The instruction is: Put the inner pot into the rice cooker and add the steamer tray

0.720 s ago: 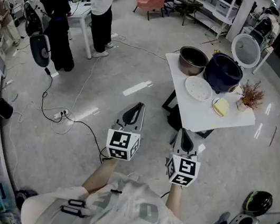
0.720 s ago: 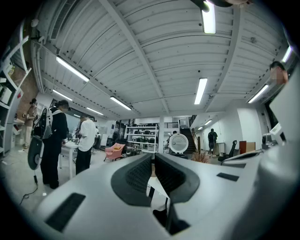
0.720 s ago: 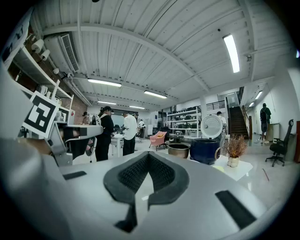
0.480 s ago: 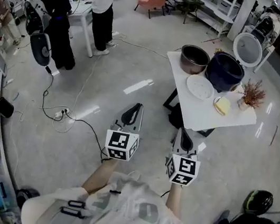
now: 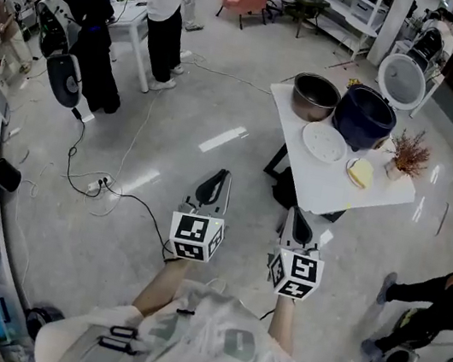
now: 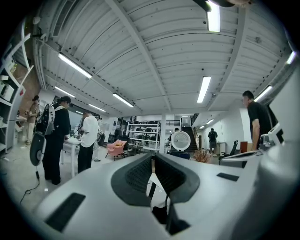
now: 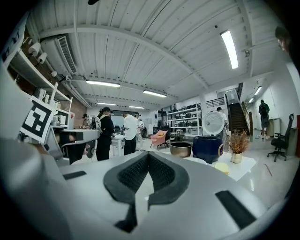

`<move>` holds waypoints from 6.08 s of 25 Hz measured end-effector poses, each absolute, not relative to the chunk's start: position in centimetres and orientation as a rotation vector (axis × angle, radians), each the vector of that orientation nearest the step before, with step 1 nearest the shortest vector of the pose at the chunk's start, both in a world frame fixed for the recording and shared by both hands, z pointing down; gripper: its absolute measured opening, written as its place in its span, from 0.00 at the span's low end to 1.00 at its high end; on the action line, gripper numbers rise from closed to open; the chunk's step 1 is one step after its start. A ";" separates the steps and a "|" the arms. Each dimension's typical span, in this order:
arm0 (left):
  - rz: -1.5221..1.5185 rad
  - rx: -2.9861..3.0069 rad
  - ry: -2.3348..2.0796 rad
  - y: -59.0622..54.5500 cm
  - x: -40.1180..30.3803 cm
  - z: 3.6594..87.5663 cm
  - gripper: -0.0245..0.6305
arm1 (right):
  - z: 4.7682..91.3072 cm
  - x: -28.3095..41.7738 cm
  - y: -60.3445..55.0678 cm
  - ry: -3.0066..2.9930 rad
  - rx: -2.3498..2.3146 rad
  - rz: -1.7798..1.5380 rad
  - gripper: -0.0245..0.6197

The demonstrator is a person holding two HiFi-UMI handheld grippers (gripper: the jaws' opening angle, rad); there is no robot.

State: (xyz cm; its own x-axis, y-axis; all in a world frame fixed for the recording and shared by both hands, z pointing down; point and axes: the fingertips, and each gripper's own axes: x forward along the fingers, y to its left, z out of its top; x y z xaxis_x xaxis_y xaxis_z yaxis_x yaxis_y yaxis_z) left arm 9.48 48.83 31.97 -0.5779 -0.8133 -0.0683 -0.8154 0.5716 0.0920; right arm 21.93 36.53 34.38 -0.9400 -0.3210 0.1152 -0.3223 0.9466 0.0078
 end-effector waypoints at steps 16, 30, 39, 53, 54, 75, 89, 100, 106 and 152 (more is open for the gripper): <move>0.228 -1.437 2.789 48.2 3.7 33.4 0.09 | 35.2 16.9 34.8 -2.973 0.534 0.008 0.05; 0.200 -1.531 2.701 42.1 2.3 32.3 0.09 | 33.9 15.8 29.4 -2.928 0.643 -0.183 0.05; 0.194 -1.522 2.666 35.7 -0.3 31.8 0.09 | 34.7 12.0 23.4 -2.932 0.617 -0.299 0.05; 0.195 -1.509 2.676 19.9 -7.6 30.7 0.09 | 34.0 3.7 8.4 -2.937 0.545 -0.298 0.05; 0.191 -1.509 2.676 18.4 -8.2 30.6 0.09 | 34.0 3.1 7.0 -2.934 0.541 -0.299 0.05; 0.073 -1.630 2.703 -1.2 -13.8 34.1 0.09 | 38.1 -0.9 -11.4 -2.910 0.613 -0.090 0.05; 0.050 -1.648 2.671 -1.6 -12.9 34.0 0.09 | 38.0 1.3 -11.5 -2.914 0.709 -0.064 0.05; 0.055 -1.769 2.562 -4.2 -12.9 33.5 0.09 | 37.4 1.1 -11.7 -2.862 0.846 -0.056 0.05; -0.068 -1.941 2.512 -6.7 -13.0 35.7 0.09 | 38.1 1.1 -12.9 -2.818 0.966 -0.026 0.05; 0.120 -2.285 2.157 -14.9 -20.9 30.7 0.51 | 35.3 -3.7 -18.1 -2.822 1.339 0.361 0.61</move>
